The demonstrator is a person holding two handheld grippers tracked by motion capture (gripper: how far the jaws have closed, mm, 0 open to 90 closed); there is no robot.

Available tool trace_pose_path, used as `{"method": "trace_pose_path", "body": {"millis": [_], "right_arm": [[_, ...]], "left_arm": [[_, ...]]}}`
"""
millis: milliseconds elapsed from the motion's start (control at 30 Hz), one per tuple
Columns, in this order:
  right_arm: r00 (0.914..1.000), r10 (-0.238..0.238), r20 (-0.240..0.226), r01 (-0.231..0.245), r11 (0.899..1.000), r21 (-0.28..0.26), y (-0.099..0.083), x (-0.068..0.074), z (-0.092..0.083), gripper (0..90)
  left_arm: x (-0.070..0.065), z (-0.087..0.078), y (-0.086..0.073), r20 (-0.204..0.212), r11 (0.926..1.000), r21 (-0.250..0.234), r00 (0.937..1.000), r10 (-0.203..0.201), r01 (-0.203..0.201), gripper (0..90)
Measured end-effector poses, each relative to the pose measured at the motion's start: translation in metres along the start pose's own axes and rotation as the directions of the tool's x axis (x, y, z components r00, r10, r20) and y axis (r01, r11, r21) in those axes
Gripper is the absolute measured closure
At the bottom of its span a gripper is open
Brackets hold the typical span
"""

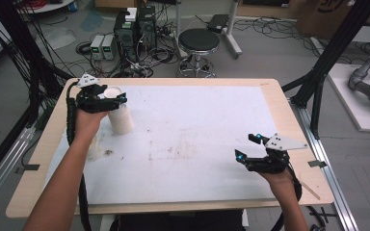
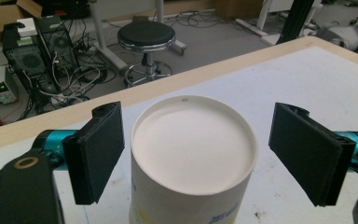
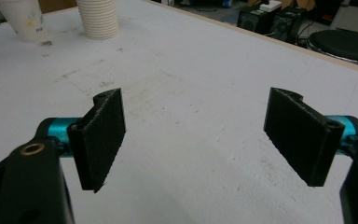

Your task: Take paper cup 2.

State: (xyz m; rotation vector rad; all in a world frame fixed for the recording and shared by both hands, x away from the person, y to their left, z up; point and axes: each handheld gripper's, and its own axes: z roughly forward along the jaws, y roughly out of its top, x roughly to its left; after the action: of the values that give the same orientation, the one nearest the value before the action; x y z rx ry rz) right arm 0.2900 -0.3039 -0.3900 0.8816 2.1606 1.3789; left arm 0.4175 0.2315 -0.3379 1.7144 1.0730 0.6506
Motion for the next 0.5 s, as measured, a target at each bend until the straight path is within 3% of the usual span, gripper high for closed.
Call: {"method": "trace_pose_path", "body": {"millis": [500], "right_arm": [[1.0000, 0.004, 0.003, -0.004, 1.000, 0.000, -0.0001, 0.0000, -0.0016, 21.2]], "left_arm": [[0.0025, 0.0039, -0.0021, 0.007, 0.9993, 0.023, 0.9996, 0.027, -0.028, 33.8]]}}
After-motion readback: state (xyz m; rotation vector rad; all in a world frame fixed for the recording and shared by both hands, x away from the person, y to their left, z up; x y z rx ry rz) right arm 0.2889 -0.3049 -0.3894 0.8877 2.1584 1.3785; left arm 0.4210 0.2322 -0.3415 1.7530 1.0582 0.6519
